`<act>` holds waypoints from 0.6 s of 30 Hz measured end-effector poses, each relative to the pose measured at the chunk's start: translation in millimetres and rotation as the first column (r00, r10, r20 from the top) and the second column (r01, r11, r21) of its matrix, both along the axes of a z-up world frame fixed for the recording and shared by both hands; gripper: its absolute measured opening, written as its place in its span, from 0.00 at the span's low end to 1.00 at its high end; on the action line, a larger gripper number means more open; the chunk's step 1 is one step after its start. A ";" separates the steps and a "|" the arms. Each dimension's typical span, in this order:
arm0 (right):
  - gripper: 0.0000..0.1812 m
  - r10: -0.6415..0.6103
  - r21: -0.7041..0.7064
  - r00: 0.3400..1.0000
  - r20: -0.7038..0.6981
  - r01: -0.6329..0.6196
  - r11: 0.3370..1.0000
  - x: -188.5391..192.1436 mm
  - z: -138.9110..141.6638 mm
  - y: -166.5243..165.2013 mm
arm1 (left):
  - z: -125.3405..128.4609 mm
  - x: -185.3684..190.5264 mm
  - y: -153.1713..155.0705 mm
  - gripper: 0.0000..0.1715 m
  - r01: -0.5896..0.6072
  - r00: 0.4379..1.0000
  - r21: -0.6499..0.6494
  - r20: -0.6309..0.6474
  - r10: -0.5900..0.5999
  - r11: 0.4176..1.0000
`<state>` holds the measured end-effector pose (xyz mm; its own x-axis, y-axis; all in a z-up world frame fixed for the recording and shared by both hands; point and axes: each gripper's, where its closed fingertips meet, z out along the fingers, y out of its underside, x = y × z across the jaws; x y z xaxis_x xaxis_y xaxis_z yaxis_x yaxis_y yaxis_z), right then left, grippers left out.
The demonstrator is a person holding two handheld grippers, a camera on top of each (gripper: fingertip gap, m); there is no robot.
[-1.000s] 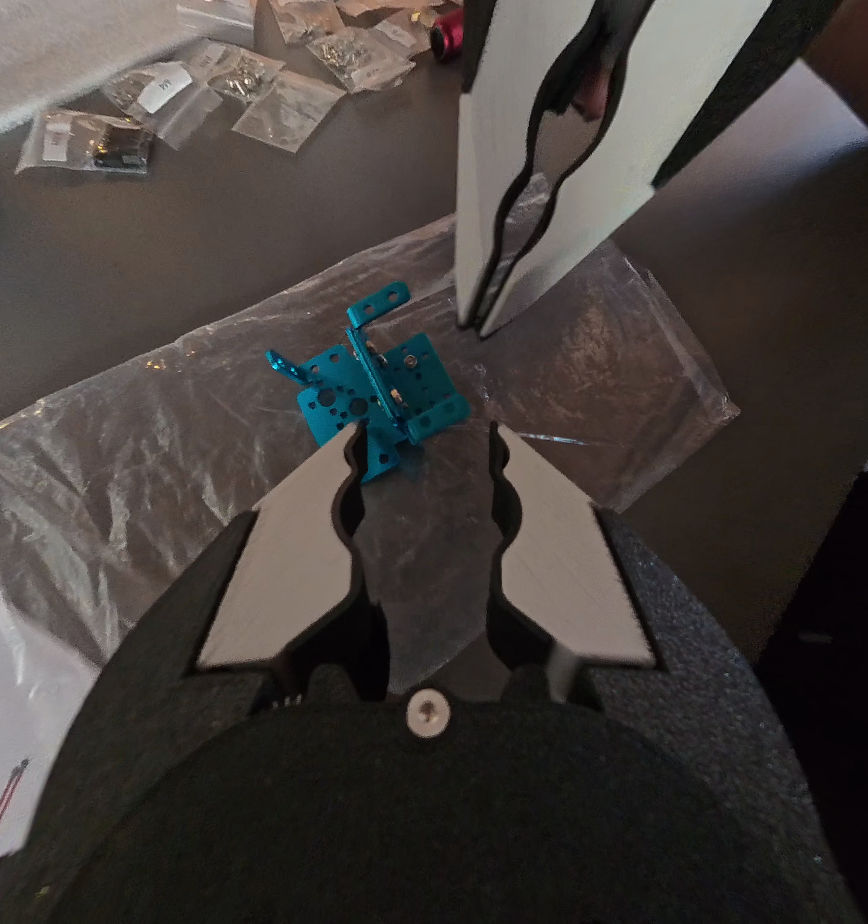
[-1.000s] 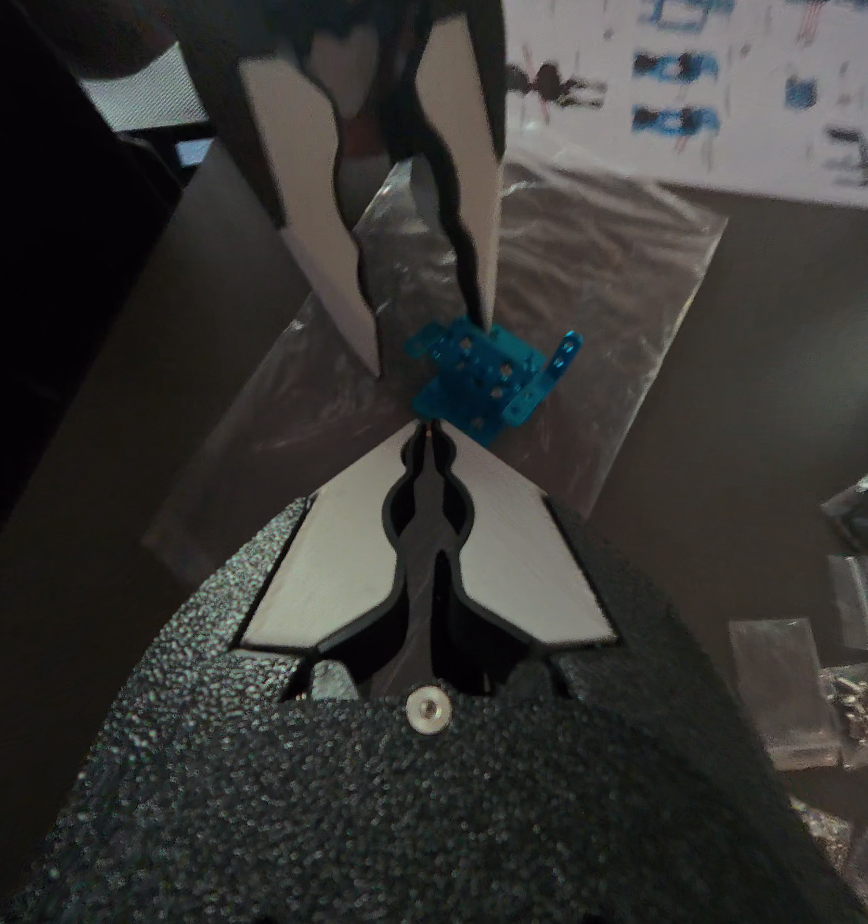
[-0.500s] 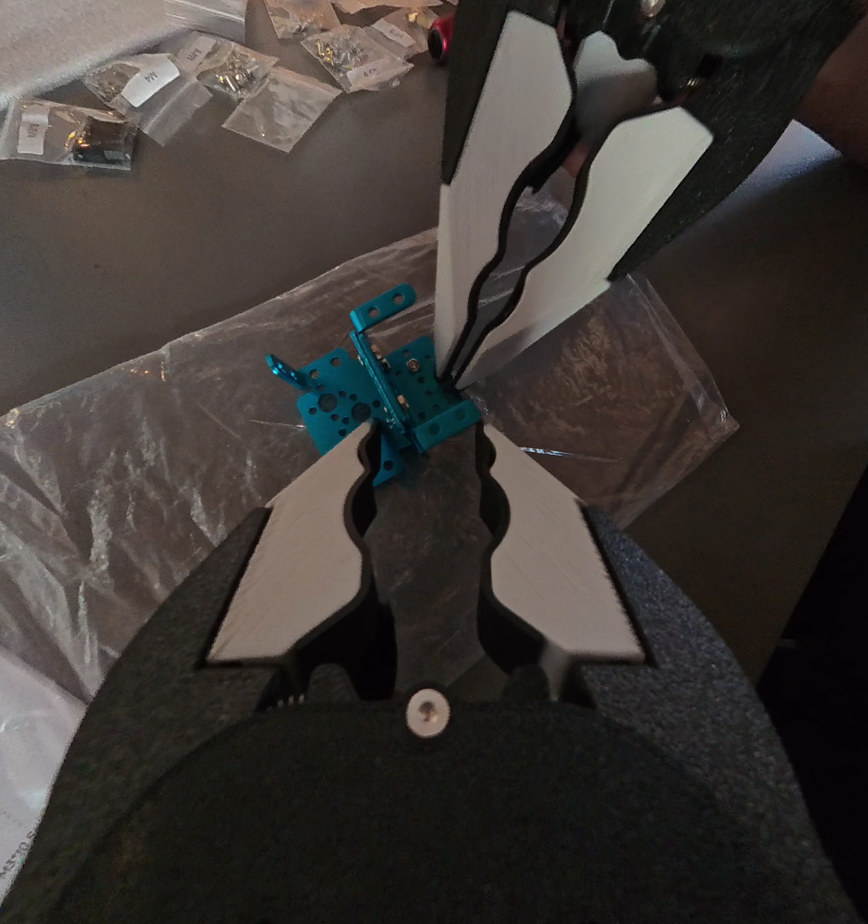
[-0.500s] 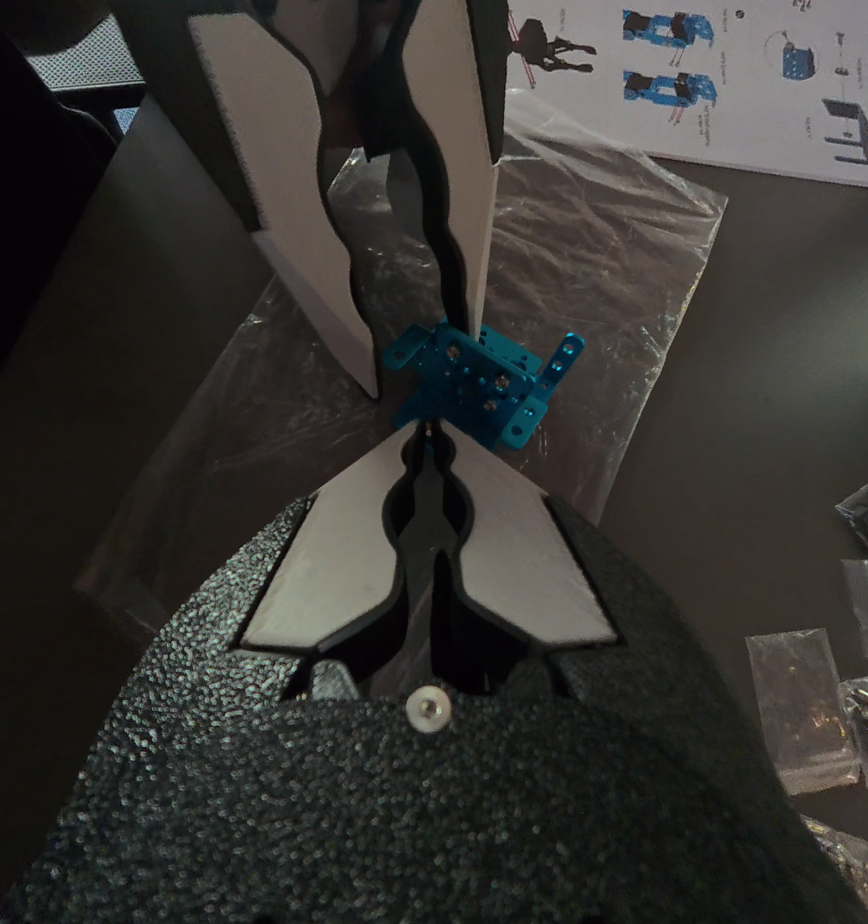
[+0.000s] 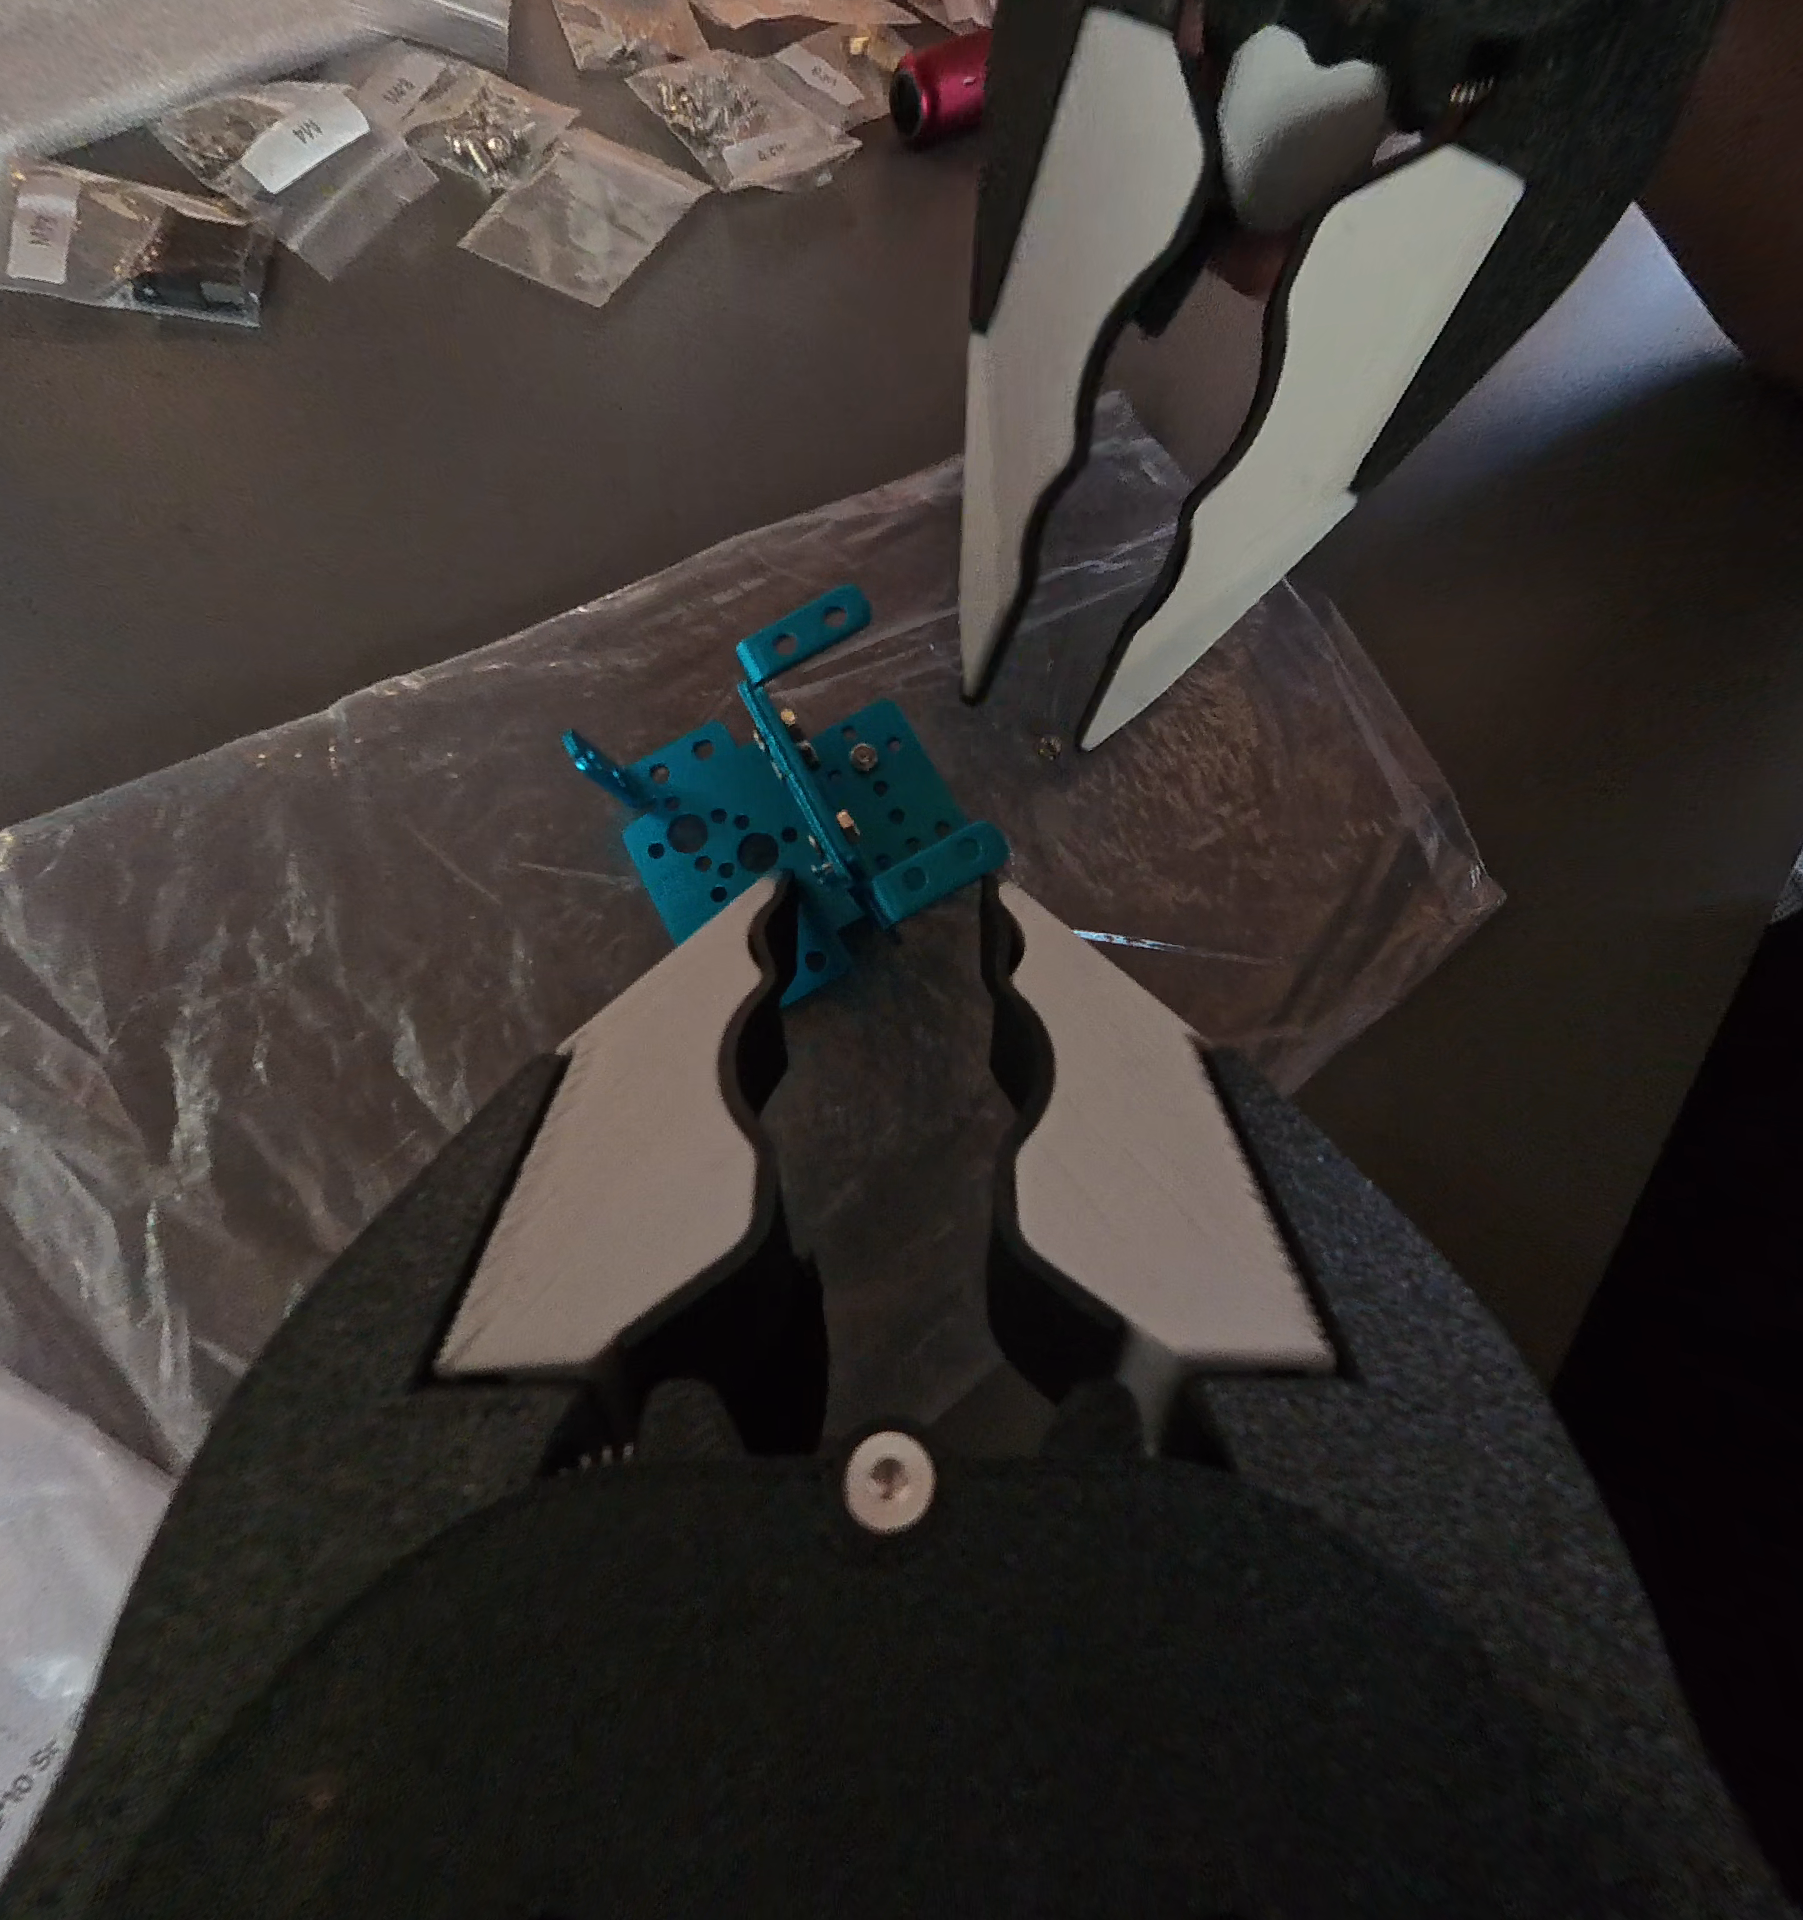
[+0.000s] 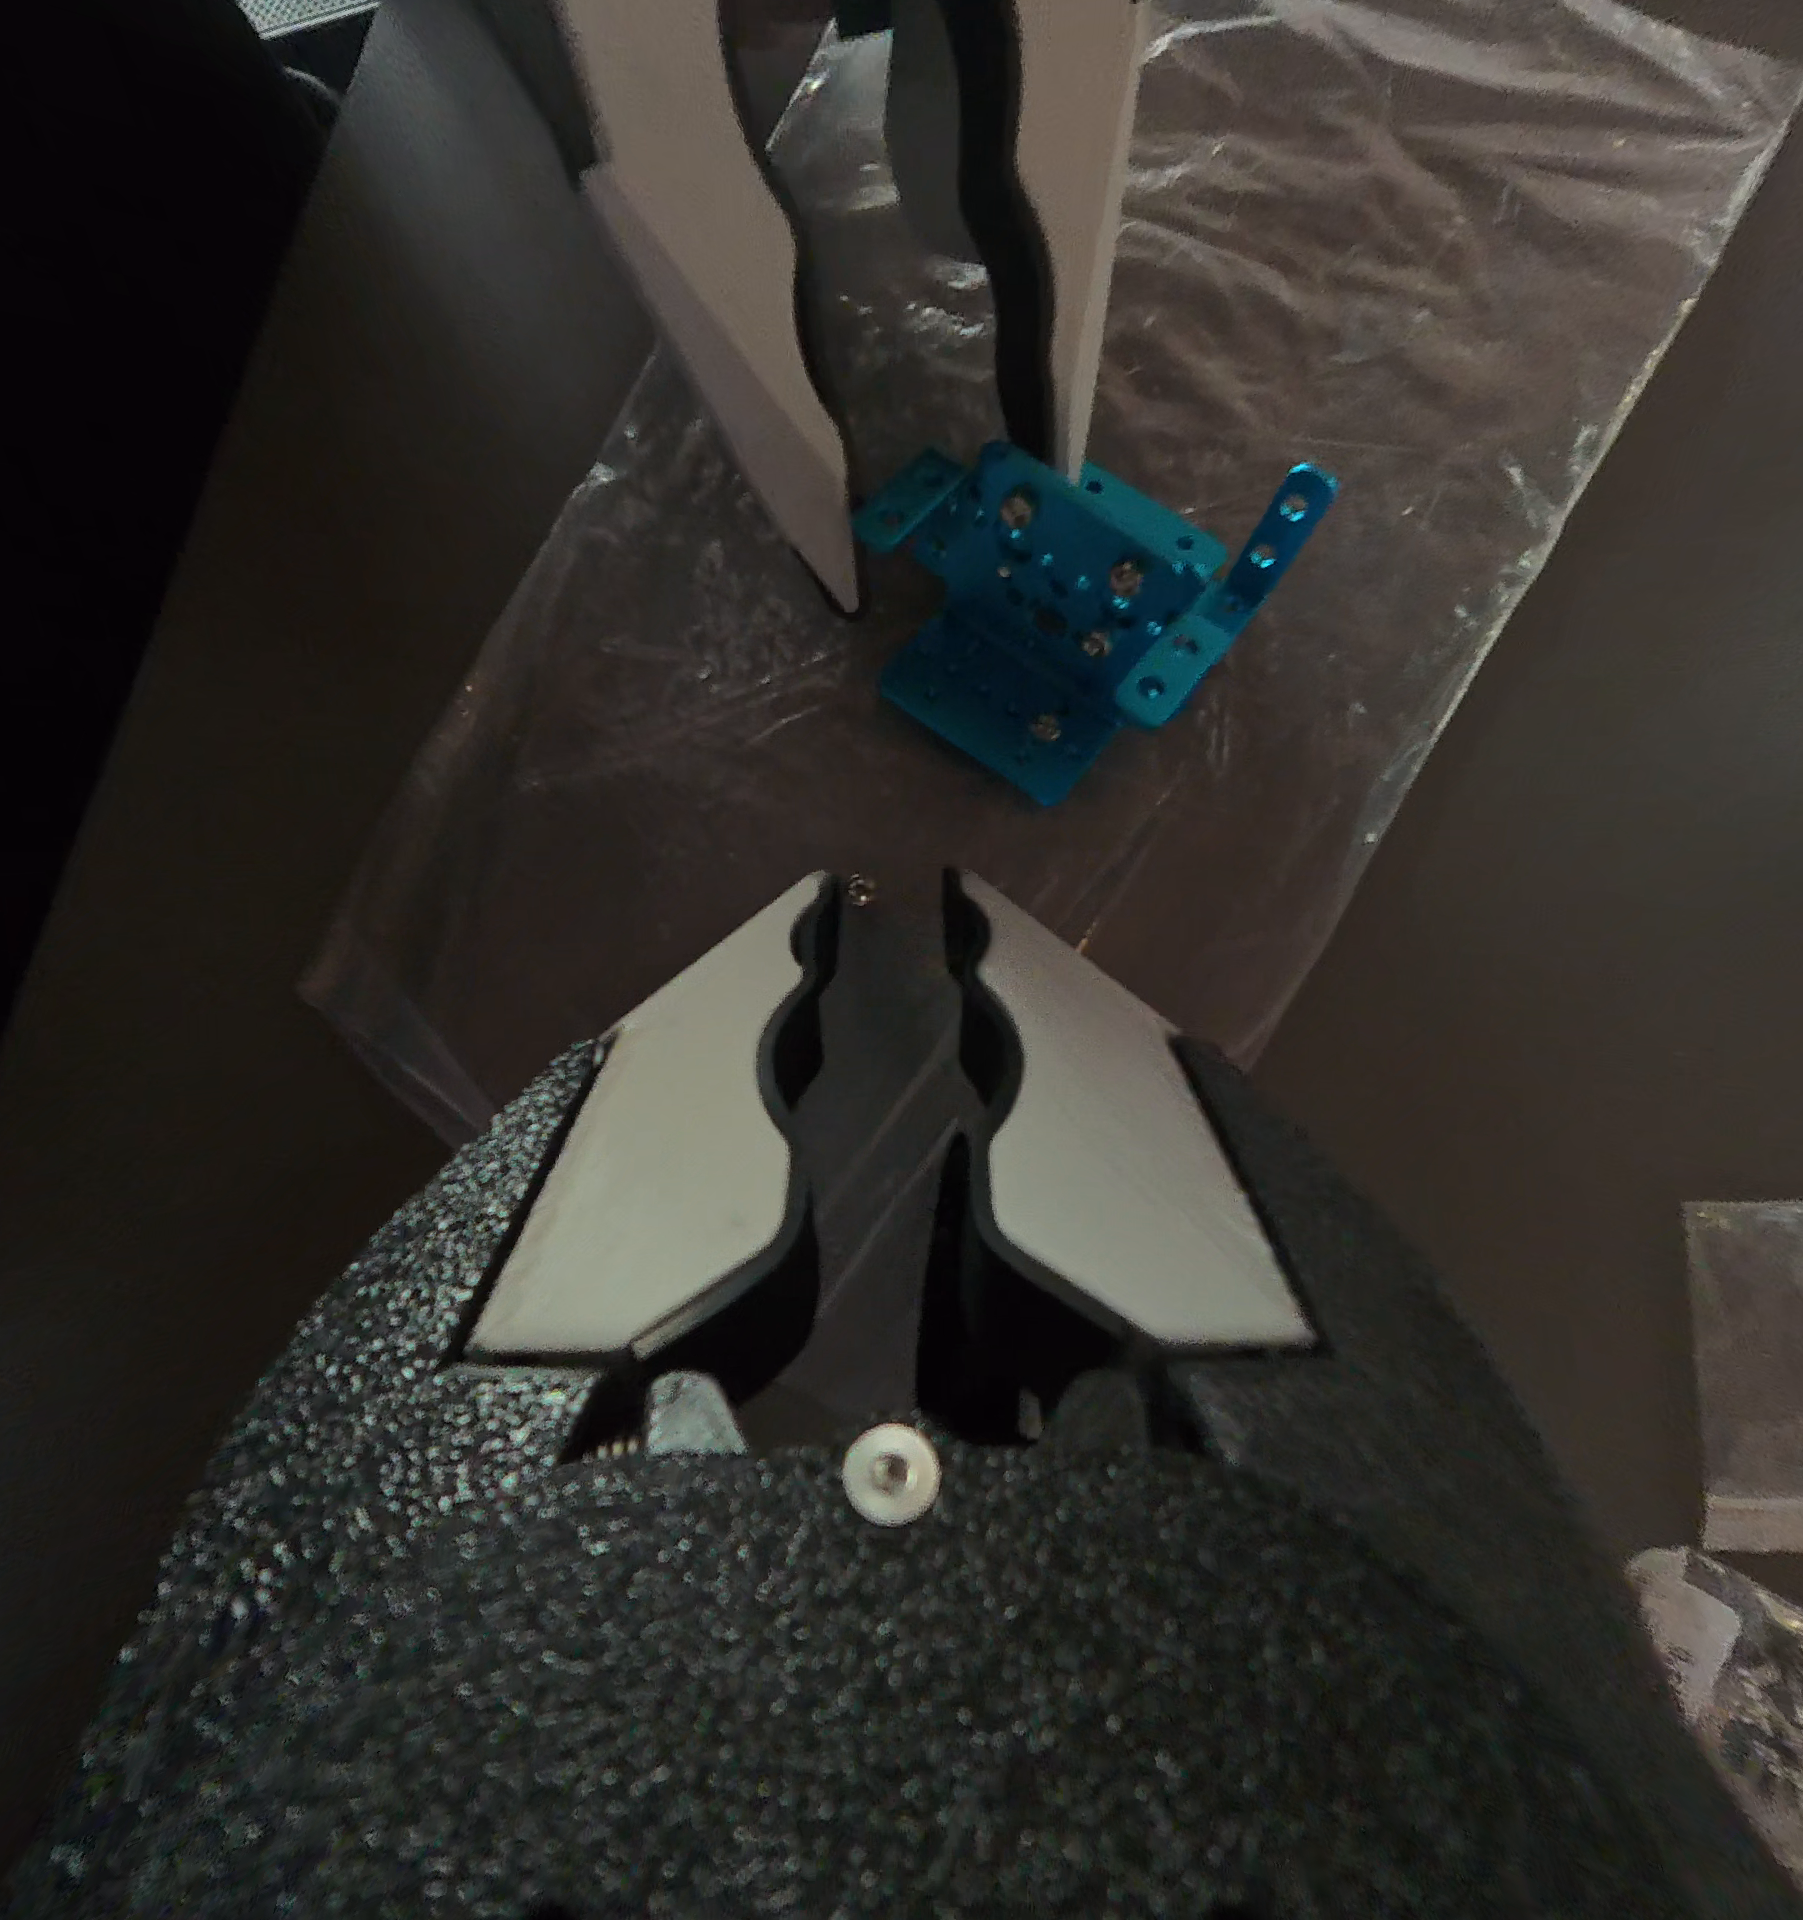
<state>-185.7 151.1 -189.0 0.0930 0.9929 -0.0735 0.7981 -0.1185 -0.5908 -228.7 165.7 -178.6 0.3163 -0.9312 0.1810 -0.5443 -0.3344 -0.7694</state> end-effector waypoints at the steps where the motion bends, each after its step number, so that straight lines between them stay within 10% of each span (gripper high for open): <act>1: 0.13 -0.011 0.015 1.000 -0.014 0.011 1.000 -0.7 3.1 3.3 | 0.1 0.1 -0.2 0.20 0.001 1.000 -0.001 0.001 -0.001 1.000; 7: 0.41 -0.192 0.073 0.969 -0.158 0.206 0.976 -10.8 28.7 37.4 | 0.1 0.8 -2.4 0.21 0.014 1.000 0.006 -0.003 -0.014 1.000; 18: 0.23 -0.190 0.124 0.969 -0.160 0.211 0.970 -33.2 23.9 32.8 | 2.5 1.3 -12.0 0.21 0.084 0.996 -0.024 0.021 -0.083 0.996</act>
<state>-218.9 183.8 -165.2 0.2898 0.9564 0.0367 0.6703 -0.1754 -0.7211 -227.4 153.7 -176.1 0.2337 -0.9495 0.2095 -0.5560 -0.3072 -0.7723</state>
